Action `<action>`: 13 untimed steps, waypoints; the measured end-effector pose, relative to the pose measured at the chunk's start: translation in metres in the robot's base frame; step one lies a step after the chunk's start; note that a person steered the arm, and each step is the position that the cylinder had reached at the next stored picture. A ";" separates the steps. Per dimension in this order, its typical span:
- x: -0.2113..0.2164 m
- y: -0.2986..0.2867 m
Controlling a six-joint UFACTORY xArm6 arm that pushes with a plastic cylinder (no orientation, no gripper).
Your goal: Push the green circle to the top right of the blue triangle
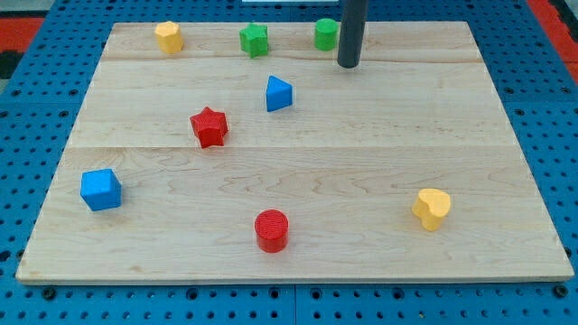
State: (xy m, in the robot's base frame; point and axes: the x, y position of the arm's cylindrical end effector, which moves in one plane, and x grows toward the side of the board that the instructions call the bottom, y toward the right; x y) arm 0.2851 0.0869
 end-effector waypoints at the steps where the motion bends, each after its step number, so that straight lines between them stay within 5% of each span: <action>1: -0.001 0.008; 2: -0.046 0.036; 4: -0.092 -0.032; 5: -0.093 -0.071; 10: -0.080 -0.049; 13: -0.052 -0.114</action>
State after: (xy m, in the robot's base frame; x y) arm 0.2328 -0.0275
